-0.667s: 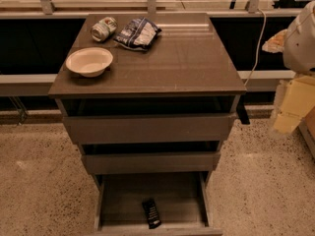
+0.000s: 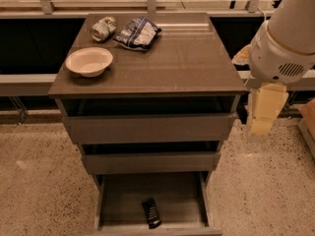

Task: Pick rxbar chocolate from bottom drawer and place on counter

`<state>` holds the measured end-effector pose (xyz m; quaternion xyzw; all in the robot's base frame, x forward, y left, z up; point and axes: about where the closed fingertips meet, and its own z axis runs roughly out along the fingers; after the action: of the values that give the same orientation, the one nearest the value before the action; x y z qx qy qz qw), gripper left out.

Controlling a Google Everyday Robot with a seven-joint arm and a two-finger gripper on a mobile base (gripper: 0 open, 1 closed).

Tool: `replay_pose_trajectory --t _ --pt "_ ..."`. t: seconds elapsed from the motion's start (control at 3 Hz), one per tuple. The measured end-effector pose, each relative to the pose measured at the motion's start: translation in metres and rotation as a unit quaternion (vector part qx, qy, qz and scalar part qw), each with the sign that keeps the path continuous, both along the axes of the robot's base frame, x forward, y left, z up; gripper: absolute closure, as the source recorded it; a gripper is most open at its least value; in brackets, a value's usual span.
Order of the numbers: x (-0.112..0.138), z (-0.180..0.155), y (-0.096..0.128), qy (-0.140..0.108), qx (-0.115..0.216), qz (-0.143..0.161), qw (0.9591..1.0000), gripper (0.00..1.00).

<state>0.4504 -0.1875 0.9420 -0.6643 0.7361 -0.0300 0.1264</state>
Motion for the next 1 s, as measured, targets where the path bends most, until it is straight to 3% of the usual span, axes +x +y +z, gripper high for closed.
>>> replay_pose_trajectory --t 0.33,0.67,1.0 --pt "0.009 -0.079 0.040 0.053 0.007 0.102 0.9933 0.00" --pt "-0.007 -0.164 0.085 0.067 0.035 0.208 0.9751 0.00" --pt "-0.024 -0.198 0.096 0.060 0.040 0.240 0.9681 0.00"
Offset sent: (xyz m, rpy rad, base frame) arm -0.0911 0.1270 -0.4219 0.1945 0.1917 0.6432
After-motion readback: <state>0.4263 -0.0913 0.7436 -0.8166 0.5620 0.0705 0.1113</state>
